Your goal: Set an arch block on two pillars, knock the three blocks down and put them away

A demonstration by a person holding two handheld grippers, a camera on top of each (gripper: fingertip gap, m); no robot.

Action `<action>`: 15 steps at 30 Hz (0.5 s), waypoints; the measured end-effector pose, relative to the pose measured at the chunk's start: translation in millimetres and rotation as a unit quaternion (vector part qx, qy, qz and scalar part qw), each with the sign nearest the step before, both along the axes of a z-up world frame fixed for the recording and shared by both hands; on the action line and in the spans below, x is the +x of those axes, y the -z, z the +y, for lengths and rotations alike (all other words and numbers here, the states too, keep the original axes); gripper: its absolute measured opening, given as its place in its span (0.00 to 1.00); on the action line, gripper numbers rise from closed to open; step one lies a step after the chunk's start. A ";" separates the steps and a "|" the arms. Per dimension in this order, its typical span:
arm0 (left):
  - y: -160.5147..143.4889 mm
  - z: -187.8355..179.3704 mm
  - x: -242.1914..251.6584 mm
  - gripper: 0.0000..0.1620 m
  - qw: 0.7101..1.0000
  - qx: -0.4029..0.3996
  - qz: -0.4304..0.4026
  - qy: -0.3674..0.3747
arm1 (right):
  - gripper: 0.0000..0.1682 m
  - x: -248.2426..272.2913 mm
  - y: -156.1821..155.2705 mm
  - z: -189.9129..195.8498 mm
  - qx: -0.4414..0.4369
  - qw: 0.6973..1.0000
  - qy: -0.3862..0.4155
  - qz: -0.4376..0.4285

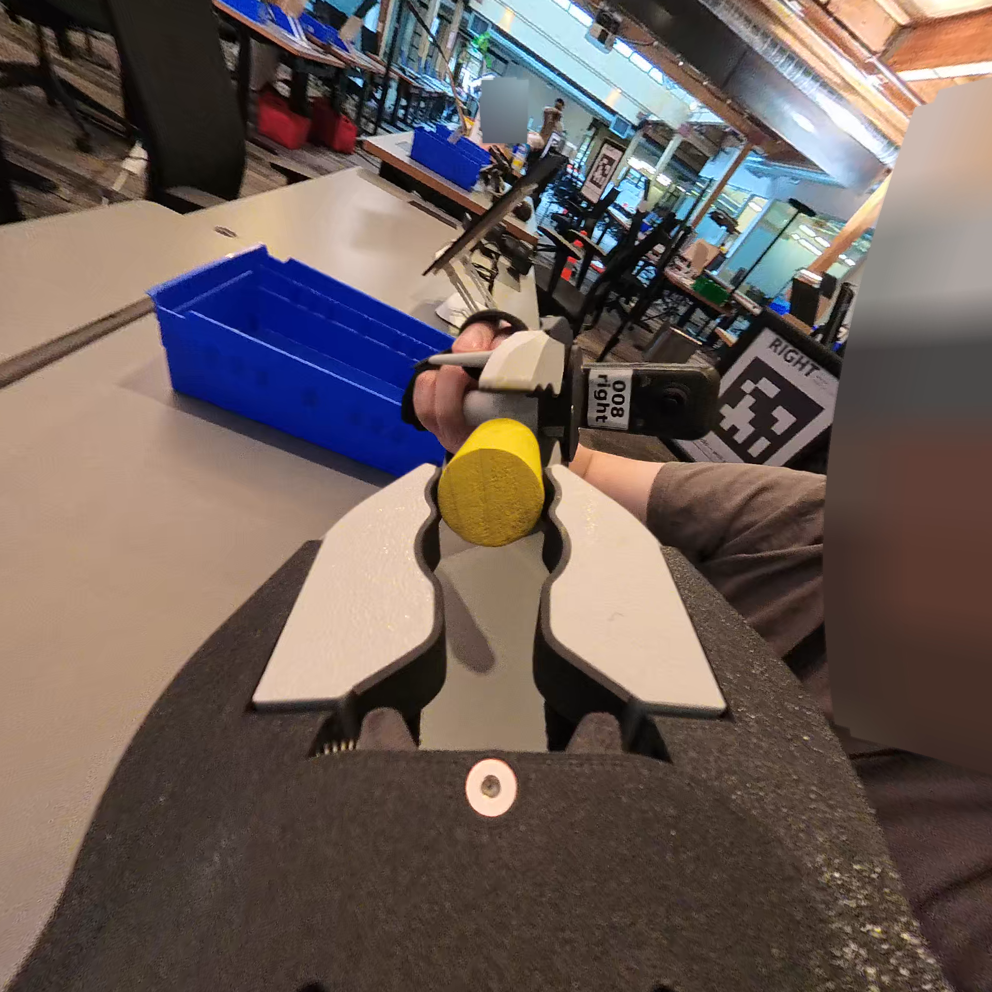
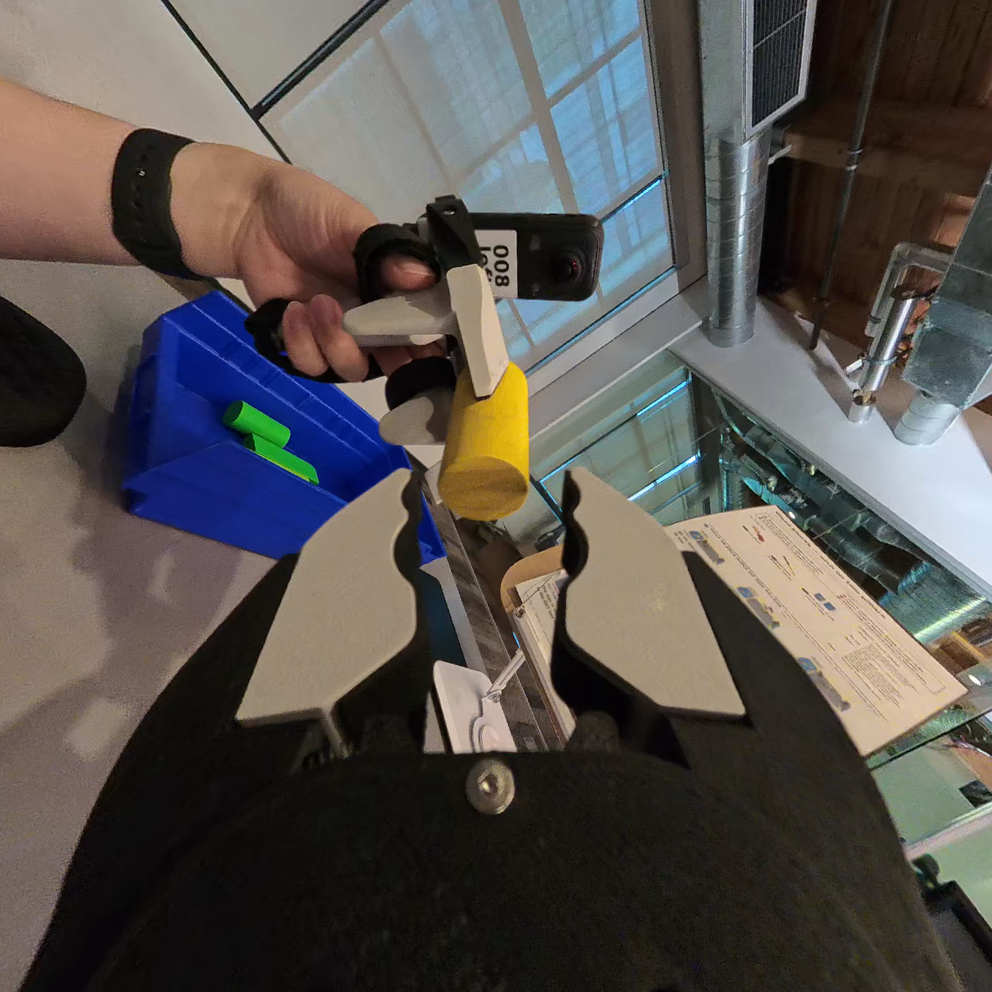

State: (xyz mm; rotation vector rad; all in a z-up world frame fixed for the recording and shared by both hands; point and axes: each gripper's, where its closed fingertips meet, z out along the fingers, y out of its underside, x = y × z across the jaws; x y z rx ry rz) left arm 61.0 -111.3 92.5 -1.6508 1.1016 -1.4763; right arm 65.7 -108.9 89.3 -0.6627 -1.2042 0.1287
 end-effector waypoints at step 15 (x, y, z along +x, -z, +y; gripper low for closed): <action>104.0 77.8 -241.3 0.26 0.784 -0.007 0.491 -0.380 | 0.20 117.5 145.5 123.6 -0.589 0.735 0.274 -0.192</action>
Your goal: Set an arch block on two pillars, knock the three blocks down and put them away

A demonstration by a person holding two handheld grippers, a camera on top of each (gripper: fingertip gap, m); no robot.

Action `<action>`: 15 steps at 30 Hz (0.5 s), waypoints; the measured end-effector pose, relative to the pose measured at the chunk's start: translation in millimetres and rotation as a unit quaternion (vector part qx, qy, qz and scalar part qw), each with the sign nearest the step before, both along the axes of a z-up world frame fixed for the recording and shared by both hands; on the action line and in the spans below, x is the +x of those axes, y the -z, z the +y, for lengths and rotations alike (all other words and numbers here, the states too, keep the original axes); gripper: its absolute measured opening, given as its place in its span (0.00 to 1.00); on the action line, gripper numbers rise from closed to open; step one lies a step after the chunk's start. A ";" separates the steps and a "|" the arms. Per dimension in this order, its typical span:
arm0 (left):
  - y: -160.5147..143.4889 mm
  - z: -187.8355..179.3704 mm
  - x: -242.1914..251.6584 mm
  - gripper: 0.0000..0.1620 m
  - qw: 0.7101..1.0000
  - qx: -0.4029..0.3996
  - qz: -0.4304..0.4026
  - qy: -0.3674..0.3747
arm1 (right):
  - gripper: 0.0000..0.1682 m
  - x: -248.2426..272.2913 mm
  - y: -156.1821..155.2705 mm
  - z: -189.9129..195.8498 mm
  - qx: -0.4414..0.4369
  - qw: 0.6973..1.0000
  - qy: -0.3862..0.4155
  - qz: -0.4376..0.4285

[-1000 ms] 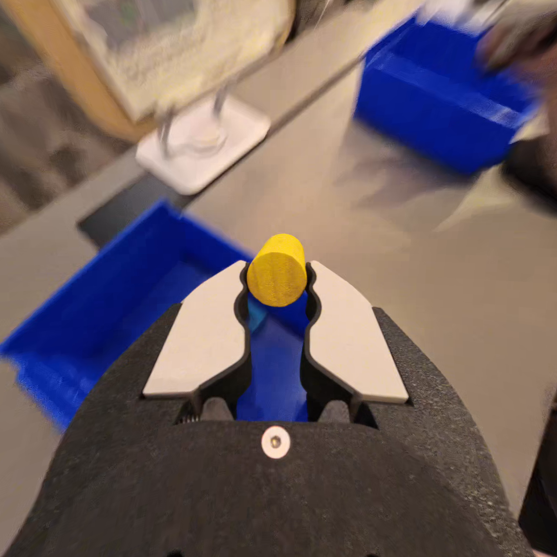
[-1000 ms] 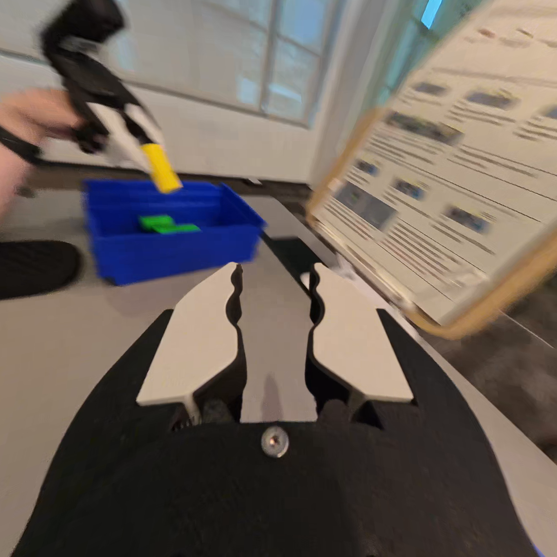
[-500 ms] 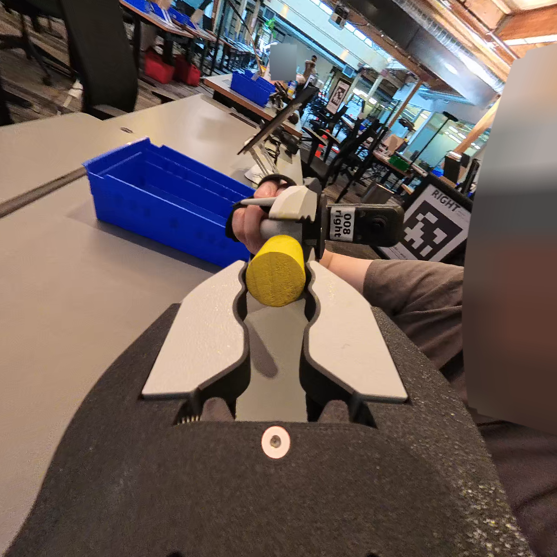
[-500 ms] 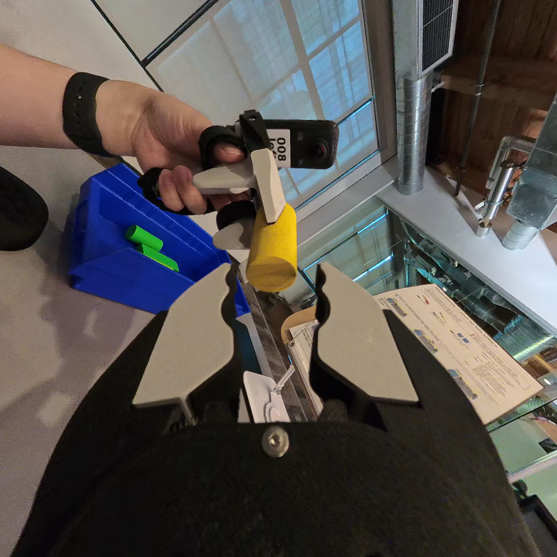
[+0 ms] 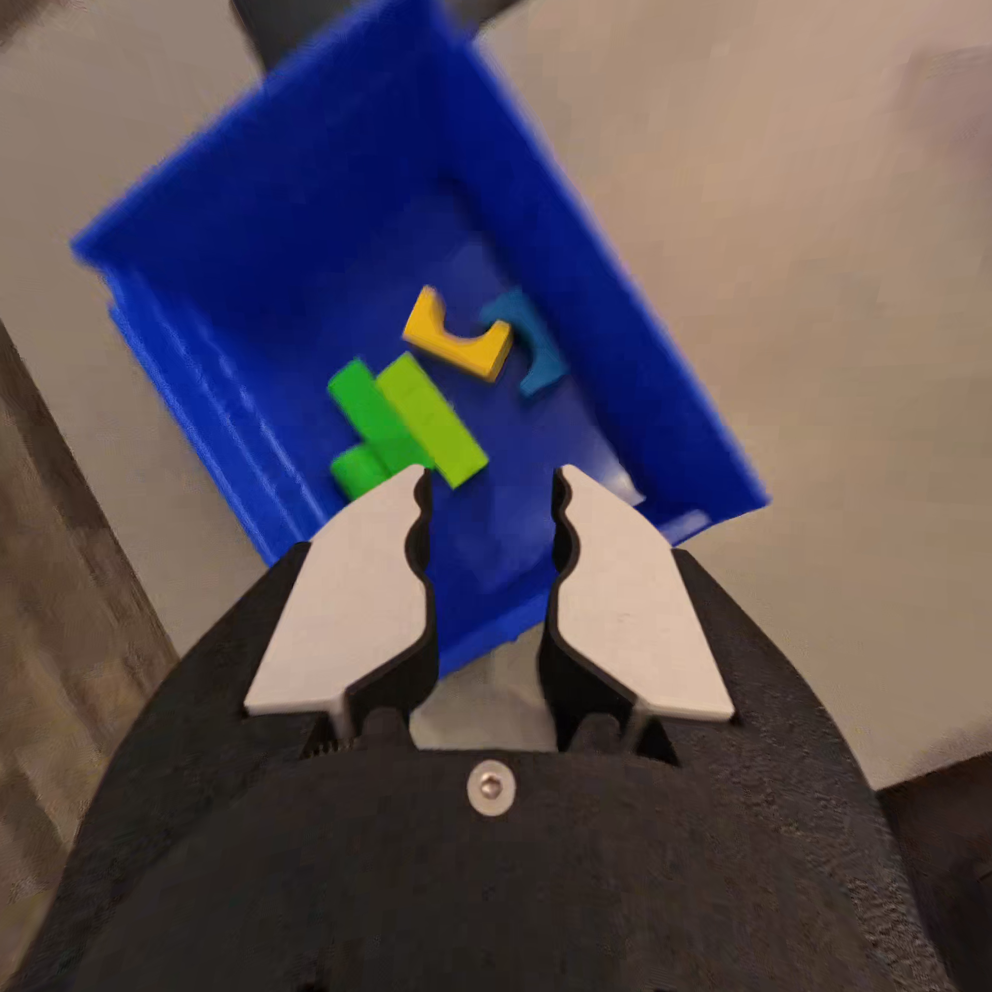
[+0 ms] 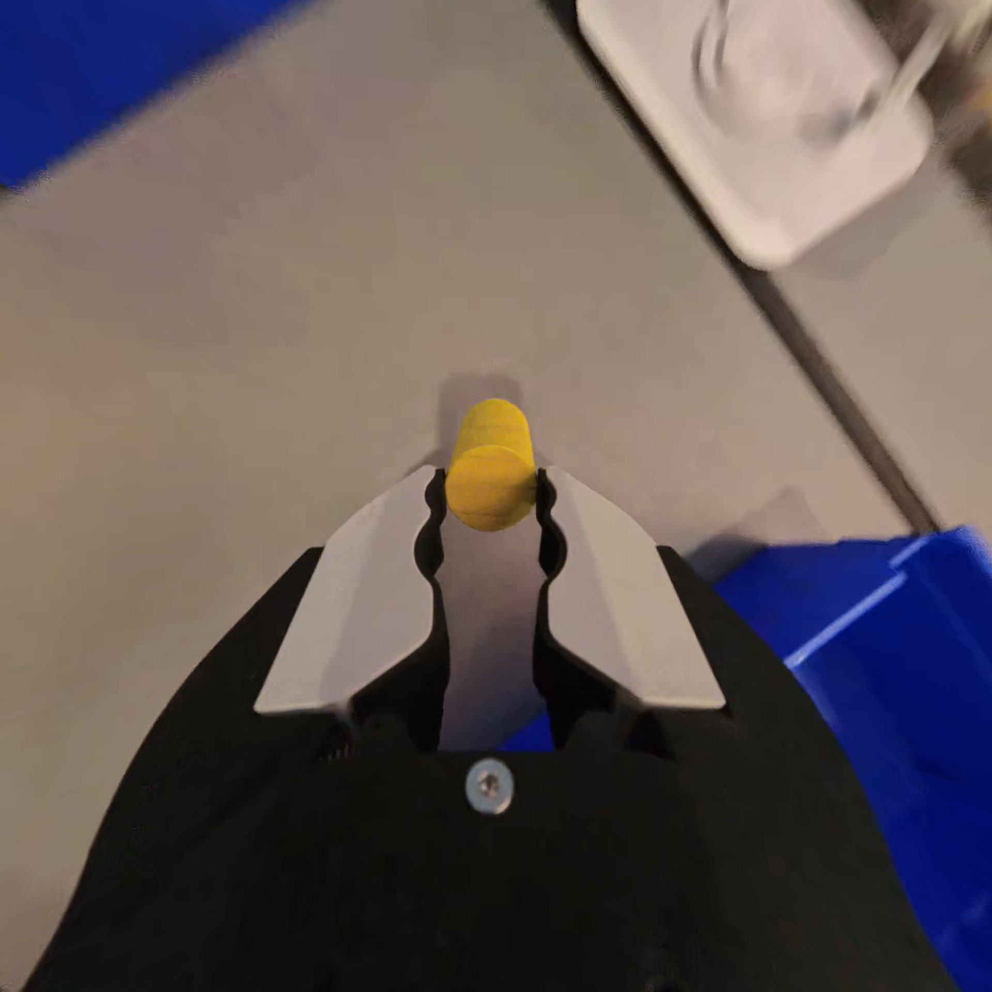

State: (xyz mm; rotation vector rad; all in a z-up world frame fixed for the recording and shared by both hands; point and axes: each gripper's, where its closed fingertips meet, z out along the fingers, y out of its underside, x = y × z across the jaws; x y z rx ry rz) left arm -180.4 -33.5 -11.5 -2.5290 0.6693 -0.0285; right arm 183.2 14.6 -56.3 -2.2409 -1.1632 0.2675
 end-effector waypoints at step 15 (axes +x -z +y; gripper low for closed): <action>105.2 26.6 -69.6 0.31 0.957 -0.178 0.138 -0.184 | 0.20 30.5 59.2 19.6 -0.114 0.985 0.115 -0.051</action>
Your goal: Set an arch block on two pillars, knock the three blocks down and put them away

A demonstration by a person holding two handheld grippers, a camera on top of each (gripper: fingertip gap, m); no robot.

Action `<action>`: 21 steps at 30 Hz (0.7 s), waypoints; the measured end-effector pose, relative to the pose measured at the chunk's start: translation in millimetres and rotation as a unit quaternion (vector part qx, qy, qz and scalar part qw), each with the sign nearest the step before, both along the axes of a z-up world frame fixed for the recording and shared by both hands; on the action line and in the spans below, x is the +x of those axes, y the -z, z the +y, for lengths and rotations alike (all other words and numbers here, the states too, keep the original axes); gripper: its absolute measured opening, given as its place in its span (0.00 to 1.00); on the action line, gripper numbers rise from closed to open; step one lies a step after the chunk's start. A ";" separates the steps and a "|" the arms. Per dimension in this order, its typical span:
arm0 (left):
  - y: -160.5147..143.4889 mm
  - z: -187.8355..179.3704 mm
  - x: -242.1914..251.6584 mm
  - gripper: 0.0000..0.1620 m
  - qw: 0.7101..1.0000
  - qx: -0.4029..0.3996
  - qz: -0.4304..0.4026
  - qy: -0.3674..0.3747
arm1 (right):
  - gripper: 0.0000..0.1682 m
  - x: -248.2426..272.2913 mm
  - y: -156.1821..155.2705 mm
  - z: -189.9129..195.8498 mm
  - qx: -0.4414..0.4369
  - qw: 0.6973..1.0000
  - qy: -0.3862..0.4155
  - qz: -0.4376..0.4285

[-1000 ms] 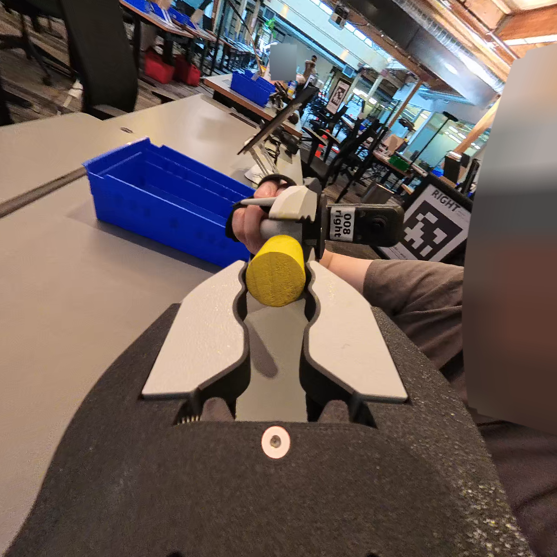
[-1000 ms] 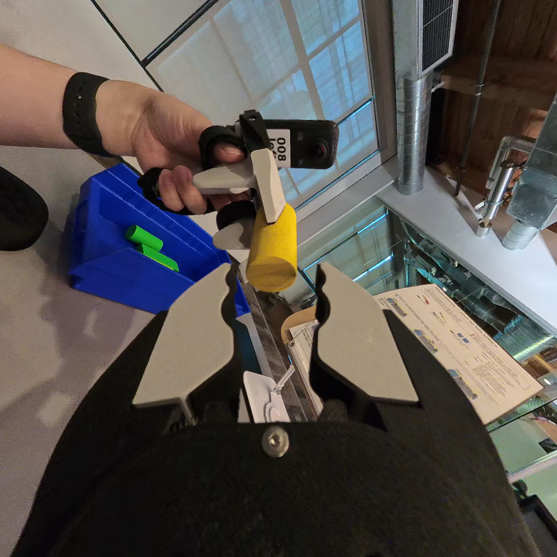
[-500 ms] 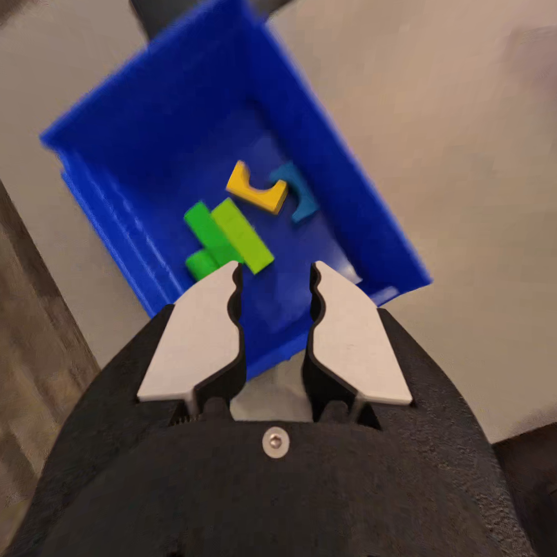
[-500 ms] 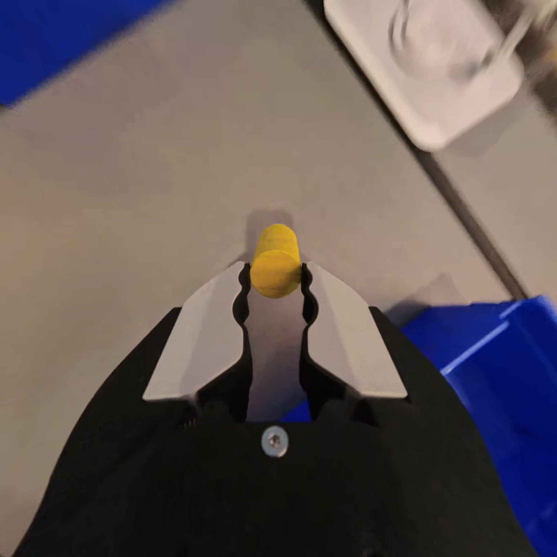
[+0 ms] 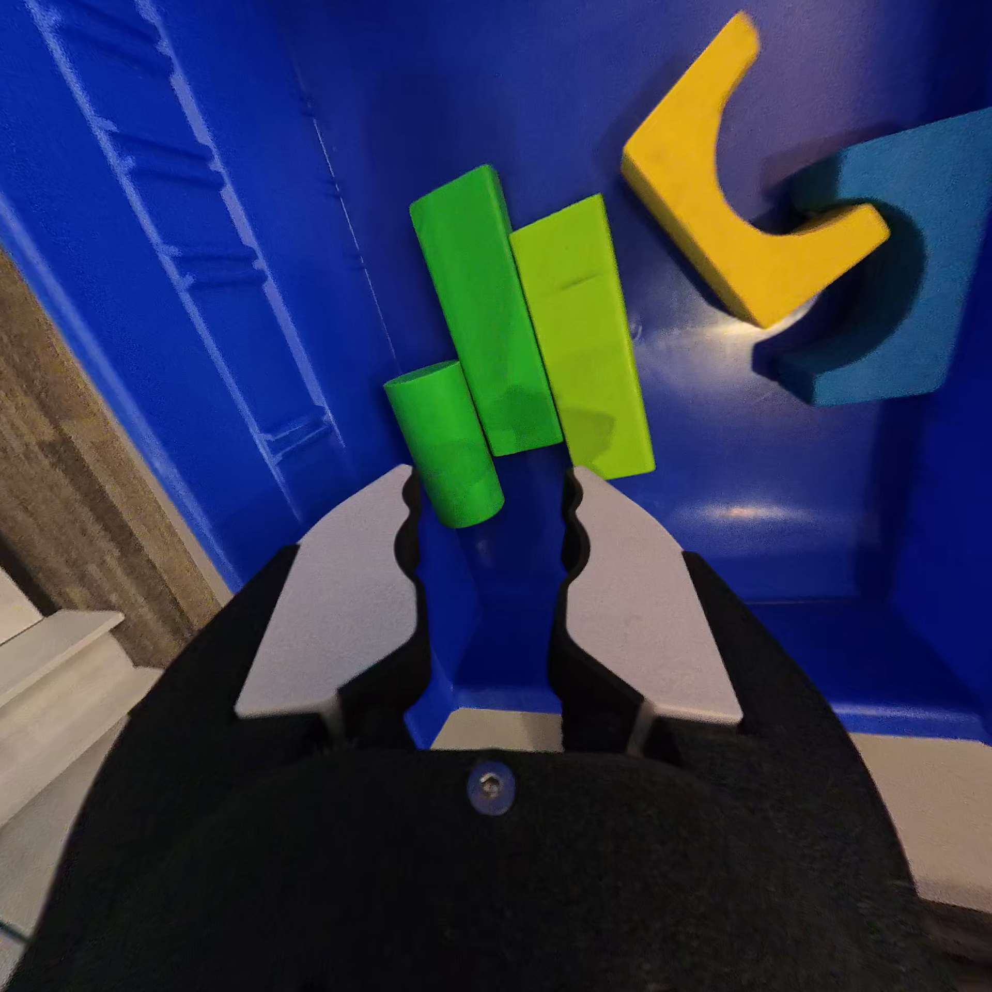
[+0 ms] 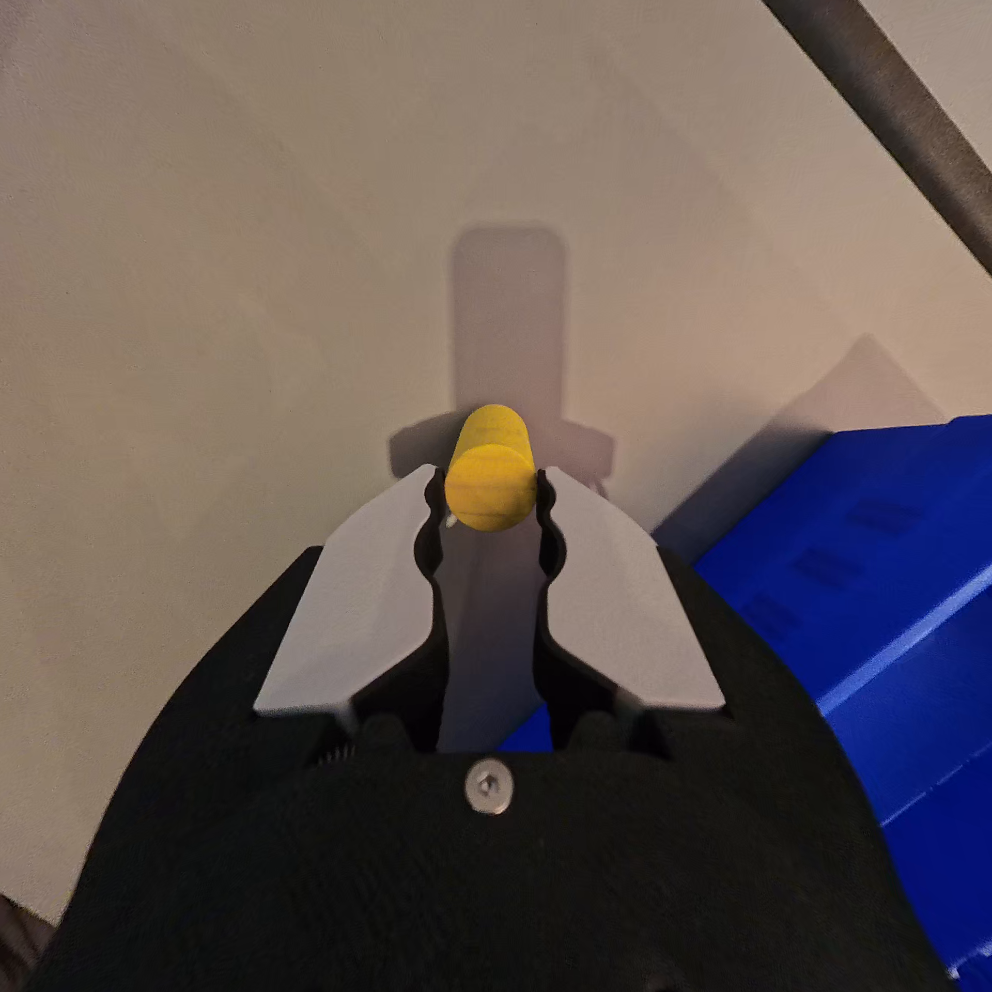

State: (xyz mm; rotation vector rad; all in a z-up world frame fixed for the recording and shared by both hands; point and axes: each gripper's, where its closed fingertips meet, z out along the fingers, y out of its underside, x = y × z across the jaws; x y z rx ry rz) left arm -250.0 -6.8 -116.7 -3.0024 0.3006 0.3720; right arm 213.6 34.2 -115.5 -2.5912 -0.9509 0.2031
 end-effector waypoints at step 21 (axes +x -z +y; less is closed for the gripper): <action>29.8 -12.0 -16.1 0.27 0.995 -0.080 0.053 -0.012 | 0.21 -10.6 -38.0 -2.6 0.094 0.994 -0.051 -0.019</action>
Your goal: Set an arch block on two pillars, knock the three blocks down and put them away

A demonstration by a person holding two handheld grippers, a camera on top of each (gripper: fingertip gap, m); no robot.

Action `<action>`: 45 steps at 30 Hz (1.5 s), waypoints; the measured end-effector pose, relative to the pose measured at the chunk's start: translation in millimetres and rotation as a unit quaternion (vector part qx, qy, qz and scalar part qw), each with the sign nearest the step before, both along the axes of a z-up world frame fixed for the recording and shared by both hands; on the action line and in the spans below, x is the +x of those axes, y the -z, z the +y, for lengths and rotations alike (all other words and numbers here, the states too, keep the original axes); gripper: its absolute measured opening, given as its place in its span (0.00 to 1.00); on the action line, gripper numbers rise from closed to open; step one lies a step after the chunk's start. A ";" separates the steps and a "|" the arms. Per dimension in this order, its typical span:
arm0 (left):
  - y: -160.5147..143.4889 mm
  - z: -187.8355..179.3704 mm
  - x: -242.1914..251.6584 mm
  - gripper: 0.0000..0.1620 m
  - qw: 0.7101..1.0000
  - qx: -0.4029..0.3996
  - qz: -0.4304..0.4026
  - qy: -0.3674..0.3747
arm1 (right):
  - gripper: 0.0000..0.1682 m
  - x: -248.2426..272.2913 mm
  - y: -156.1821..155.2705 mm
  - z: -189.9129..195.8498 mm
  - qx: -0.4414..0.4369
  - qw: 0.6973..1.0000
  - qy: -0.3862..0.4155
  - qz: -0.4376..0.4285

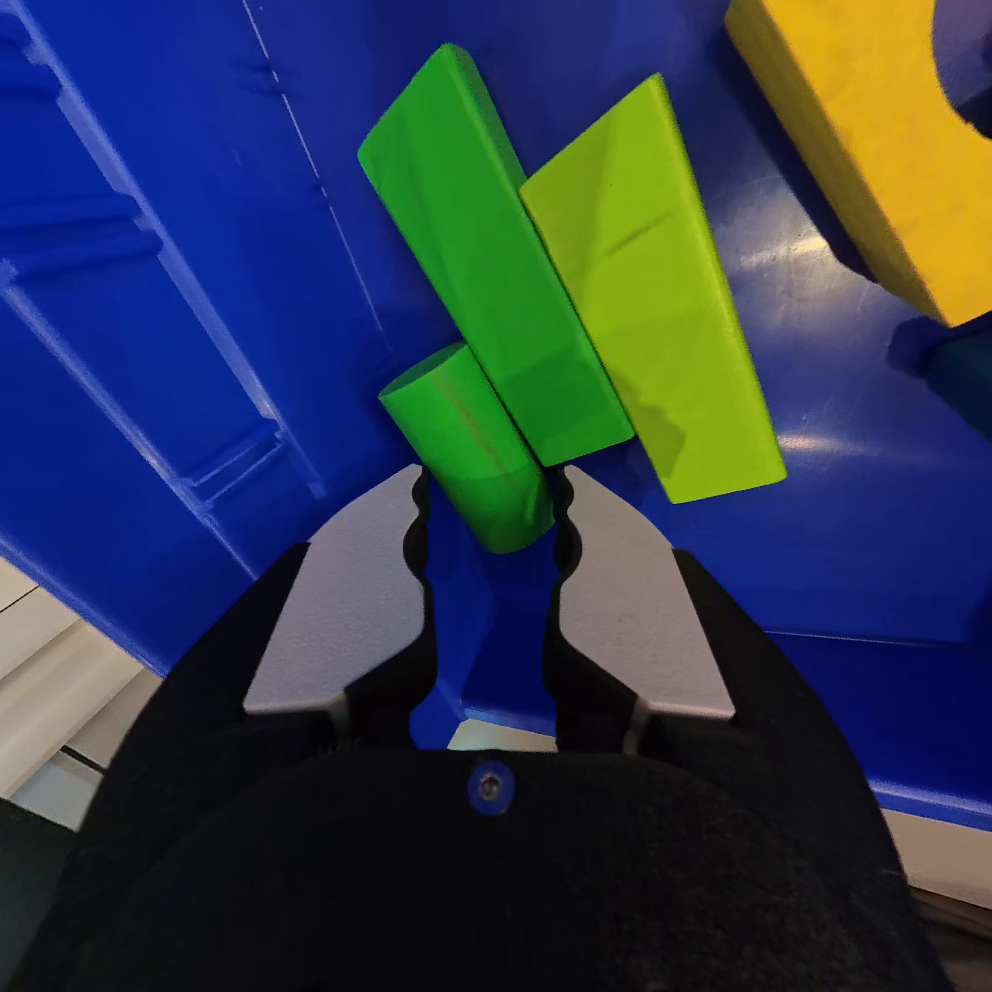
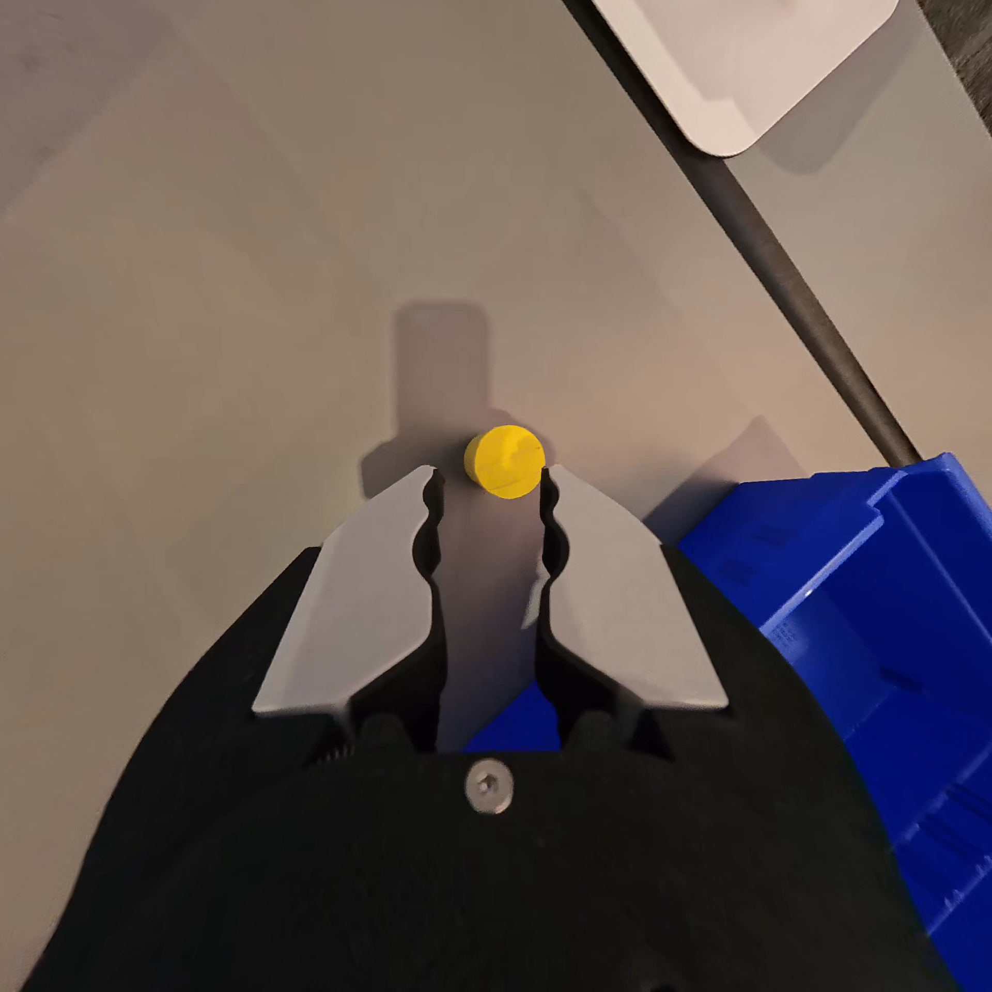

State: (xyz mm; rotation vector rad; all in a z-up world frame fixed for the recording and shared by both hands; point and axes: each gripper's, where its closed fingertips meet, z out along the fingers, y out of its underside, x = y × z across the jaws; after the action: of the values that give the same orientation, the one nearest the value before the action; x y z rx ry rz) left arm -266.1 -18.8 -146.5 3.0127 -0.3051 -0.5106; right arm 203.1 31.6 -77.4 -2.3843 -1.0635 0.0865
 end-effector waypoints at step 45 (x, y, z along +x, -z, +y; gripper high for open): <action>-192.4 -106.9 309.9 0.21 0.662 0.163 -0.545 0.488 | 0.29 -156.5 -132.8 -149.5 -0.197 0.752 -0.311 0.546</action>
State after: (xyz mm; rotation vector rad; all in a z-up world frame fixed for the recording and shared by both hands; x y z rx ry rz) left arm 43.8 -125.8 45.9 2.6731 -2.0591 1.4978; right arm 46.6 -117.9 55.3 -1.5825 -1.1574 1.8293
